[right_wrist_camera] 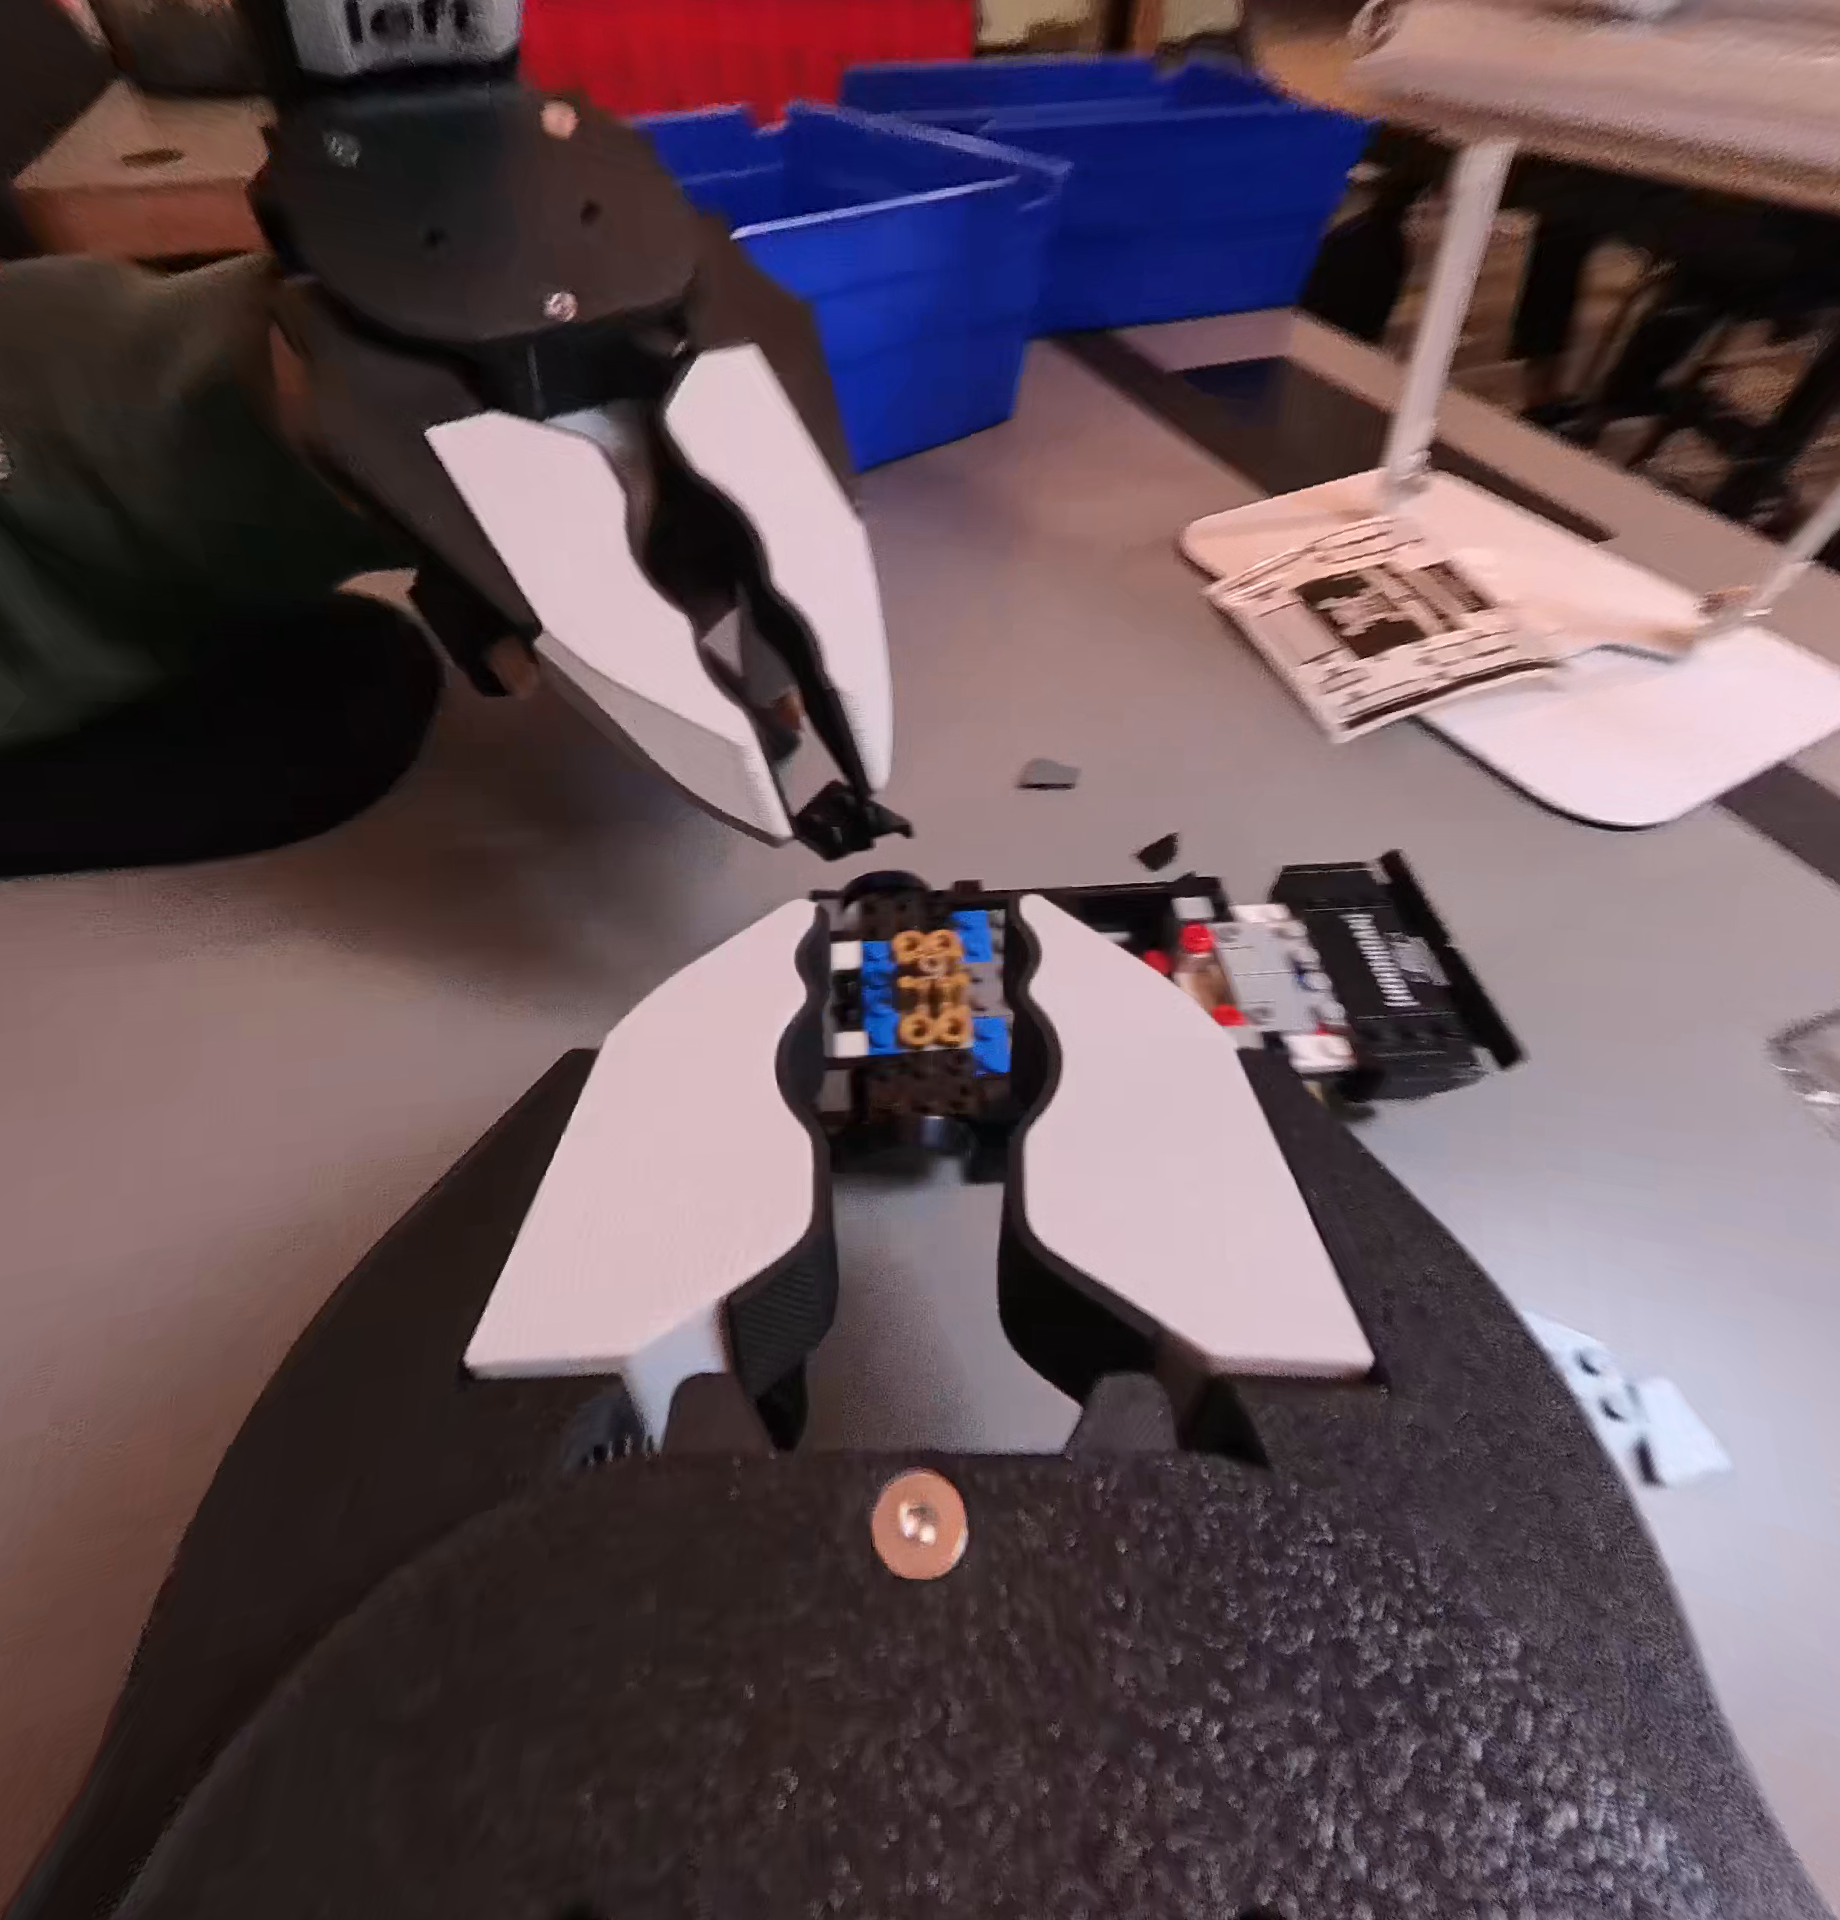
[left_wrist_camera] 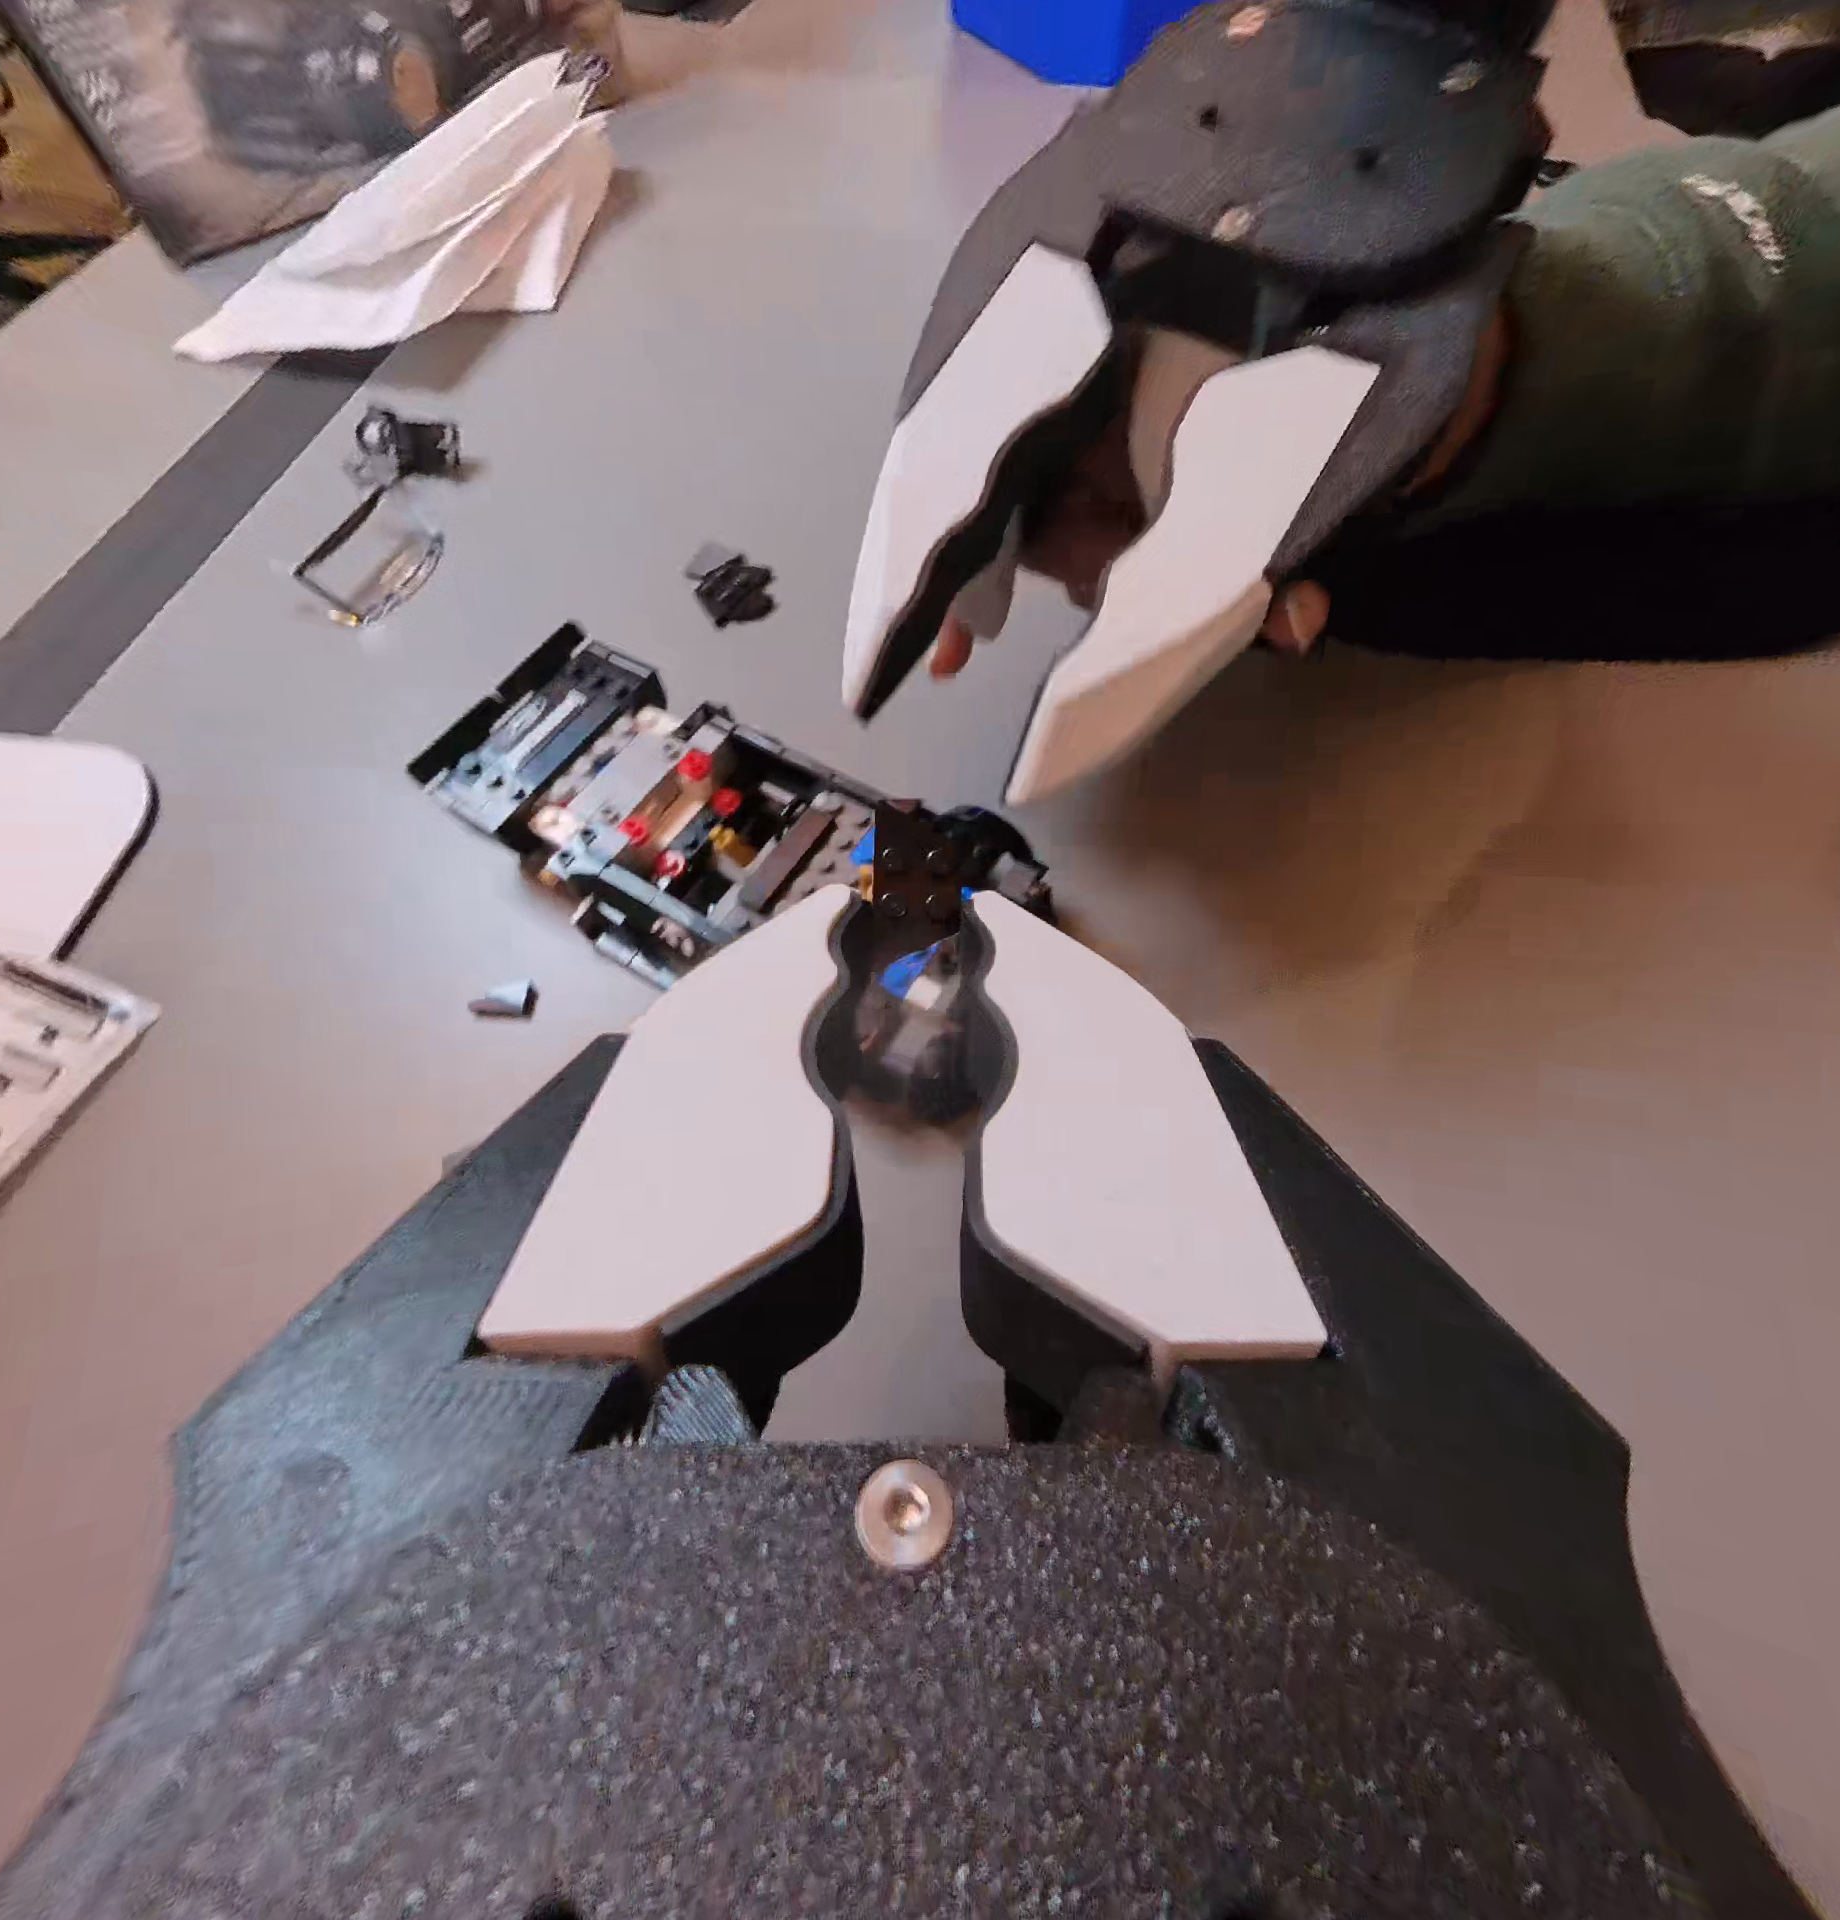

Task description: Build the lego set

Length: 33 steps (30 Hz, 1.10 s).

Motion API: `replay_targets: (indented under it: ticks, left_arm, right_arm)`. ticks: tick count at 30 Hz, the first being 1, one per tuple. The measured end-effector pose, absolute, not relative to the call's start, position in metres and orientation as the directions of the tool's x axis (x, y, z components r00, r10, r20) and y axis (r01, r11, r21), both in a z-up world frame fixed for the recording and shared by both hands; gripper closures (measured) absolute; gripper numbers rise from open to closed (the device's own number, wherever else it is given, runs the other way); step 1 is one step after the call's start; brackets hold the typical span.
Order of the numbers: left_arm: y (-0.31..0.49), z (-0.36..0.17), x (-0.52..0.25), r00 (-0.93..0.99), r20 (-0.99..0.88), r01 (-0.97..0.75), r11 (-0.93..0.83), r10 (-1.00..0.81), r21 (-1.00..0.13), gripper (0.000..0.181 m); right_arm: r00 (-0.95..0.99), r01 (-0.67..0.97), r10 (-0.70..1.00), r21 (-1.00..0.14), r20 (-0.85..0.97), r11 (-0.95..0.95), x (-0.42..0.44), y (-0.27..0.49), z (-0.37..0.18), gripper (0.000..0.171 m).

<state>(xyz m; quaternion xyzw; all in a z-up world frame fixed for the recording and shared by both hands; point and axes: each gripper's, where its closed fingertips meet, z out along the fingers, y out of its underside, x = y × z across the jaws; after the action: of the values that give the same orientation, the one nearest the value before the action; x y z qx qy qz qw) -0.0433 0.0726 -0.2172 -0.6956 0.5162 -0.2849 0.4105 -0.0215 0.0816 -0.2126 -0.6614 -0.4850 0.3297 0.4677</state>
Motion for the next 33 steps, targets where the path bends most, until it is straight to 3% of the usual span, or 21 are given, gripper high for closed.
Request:
replay_targets:
  ticks: [4,11,14,18,21,24,27,29,33]
  left_arm:
    - [0.063,-0.209,-0.032,0.247,-0.165,-0.509,0.017,-0.955,-0.861,0.165]
    - [0.062,-0.204,-0.030,0.212,-0.390,-0.567,0.212,-0.896,-0.796,0.165]
    - [0.061,-0.205,-0.028,0.196,-0.440,-0.586,0.255,-0.876,-0.769,0.165]
    - [0.063,-0.203,-0.027,0.226,-0.420,-0.560,0.236,-0.879,-0.795,0.165]
    - [0.071,-0.187,-0.025,0.331,-0.259,-0.399,0.114,-0.908,-0.910,0.159]
    - [0.069,-0.160,-0.018,0.323,0.106,-0.093,-0.143,-0.940,-0.985,0.157]
    - [0.080,-0.147,-0.012,0.319,0.386,0.140,-0.360,-0.866,-0.922,0.162]
    - [0.076,-0.136,-0.006,0.187,0.552,0.273,-0.497,-0.813,-0.824,0.166]
    - [0.073,-0.124,-0.003,0.016,0.681,0.391,-0.622,-0.732,-0.678,0.173]
  right_arm:
    - [0.224,0.321,0.966,-0.926,-0.129,-0.198,-0.029,0.066,-0.217,0.135]
    - [0.138,0.151,0.877,-0.865,-0.460,-0.478,-0.029,0.063,-0.198,0.148]
    - [0.130,0.114,0.842,-0.836,-0.523,-0.537,-0.029,0.065,-0.196,0.164]
    - [0.139,0.096,0.836,-0.833,-0.531,-0.545,-0.028,0.068,-0.194,0.165]
    - [0.114,-0.044,0.831,-0.839,-0.544,-0.543,-0.022,0.074,-0.172,0.166]
    - [0.083,-0.252,0.831,-0.819,-0.550,-0.516,-0.010,0.083,-0.141,0.167]
    - [0.078,-0.351,0.849,-0.811,-0.523,-0.468,-0.004,0.084,-0.125,0.167]
    - [0.096,-0.375,0.867,-0.824,-0.490,-0.424,-0.004,0.082,-0.119,0.167]
    - [0.108,-0.392,0.888,-0.840,-0.447,-0.375,-0.006,0.077,-0.114,0.167]
